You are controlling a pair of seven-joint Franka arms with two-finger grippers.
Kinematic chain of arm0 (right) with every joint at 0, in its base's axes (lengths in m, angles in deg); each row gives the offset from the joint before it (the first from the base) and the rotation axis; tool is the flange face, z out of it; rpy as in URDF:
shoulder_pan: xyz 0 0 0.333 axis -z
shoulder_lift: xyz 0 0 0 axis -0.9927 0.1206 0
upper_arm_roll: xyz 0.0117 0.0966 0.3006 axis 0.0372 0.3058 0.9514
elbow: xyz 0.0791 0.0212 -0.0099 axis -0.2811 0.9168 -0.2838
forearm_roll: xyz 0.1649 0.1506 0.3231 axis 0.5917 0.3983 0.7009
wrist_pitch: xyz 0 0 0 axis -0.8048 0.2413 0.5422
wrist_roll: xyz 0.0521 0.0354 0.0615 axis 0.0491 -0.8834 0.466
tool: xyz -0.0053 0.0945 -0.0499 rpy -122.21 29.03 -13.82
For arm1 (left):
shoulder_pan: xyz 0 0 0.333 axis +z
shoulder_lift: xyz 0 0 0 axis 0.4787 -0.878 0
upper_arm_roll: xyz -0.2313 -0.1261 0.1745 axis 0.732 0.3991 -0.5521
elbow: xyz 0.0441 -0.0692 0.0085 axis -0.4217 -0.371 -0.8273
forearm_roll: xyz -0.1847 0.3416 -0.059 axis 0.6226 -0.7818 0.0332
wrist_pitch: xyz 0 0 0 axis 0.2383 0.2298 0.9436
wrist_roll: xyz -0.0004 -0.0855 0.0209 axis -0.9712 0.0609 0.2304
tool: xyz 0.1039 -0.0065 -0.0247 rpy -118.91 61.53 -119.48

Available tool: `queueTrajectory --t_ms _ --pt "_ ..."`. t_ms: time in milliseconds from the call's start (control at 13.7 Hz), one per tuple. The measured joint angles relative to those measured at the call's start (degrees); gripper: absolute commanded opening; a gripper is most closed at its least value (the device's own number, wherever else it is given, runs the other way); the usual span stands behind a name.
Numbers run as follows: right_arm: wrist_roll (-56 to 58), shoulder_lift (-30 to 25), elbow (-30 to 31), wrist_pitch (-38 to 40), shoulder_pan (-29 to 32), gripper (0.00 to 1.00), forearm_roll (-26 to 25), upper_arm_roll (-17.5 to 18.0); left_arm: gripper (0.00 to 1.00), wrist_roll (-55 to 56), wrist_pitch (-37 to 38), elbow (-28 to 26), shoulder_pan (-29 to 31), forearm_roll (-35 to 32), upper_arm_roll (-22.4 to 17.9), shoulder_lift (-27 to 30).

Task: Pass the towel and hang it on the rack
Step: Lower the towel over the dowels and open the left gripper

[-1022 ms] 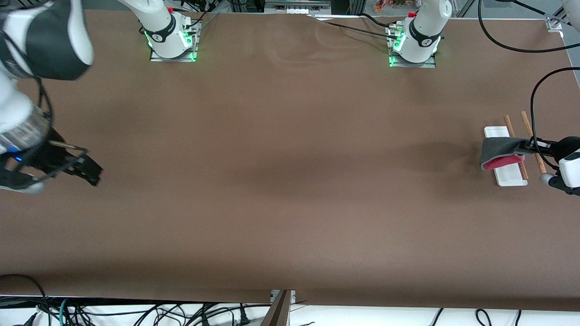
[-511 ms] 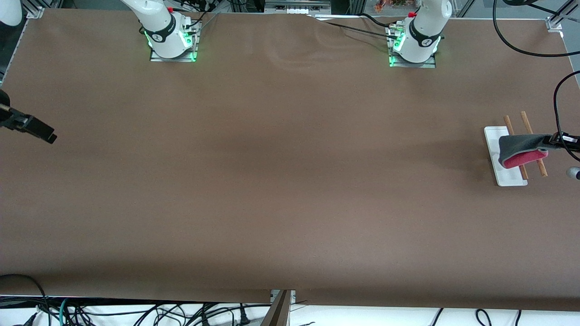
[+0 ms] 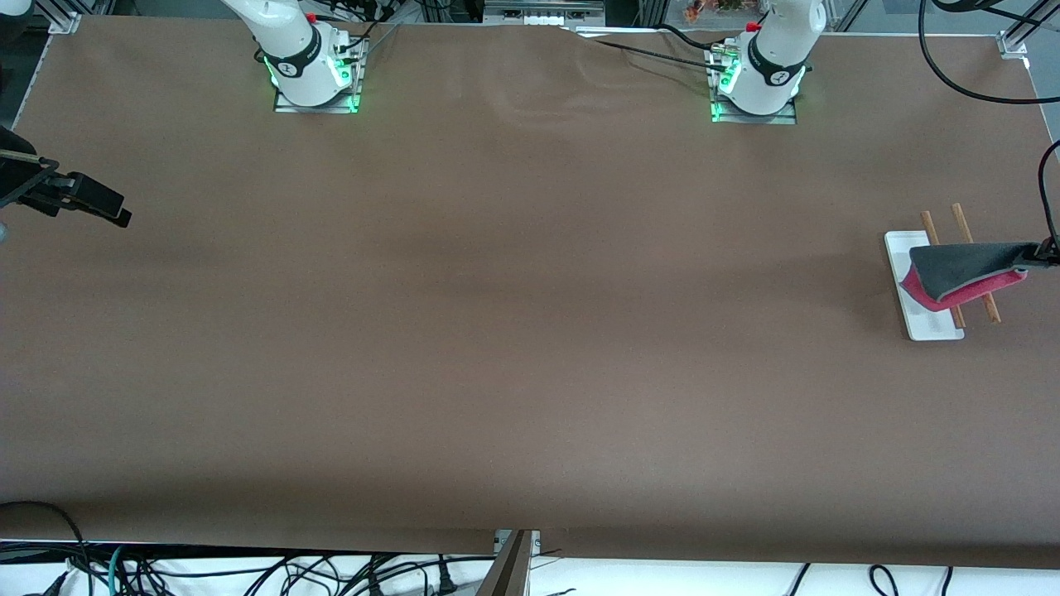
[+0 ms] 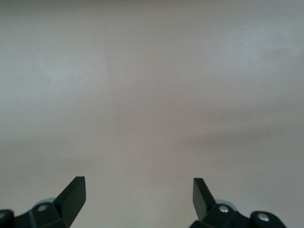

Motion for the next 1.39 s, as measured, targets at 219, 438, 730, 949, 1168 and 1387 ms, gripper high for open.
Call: queueTrajectory --t_ms 219,438,730,949,1168,1387 --pt "2.5 0.0 0.0 0.6 0.3 1.00 0.1 0.0 0.00 -3.3 -2.5 0.0 2.8 0.0 -0.1 -1.4" --pt "2.9 0.3 -0.2 0.6 0.4 1.00 0.2 0.0 0.04 -6.0 -4.8 0.0 5.0 -0.1 -0.4 -2.6" --pt "3.5 1.9 -2.2 0.4 0.4 1.00 0.2 0.2 1.00 -10.7 -8.1 -0.1 8.6 -0.6 -0.6 -4.6" --pt "3.5 2.4 -2.9 0.4 0.4 1.00 0.2 0.3 1.00 -11.4 -8.5 -0.1 10.8 -0.6 -0.6 -6.0" --pt "3.7 2.7 -3.2 0.4 0.4 1.00 0.2 0.3 1.00 -12.1 -8.8 0.2 11.7 -0.6 -0.6 -6.1" --pt "3.7 2.7 -3.3 0.4 0.4 1.00 0.2 0.6 1.00 -12.1 -9.0 0.9 11.6 -0.6 -0.1 -5.4"
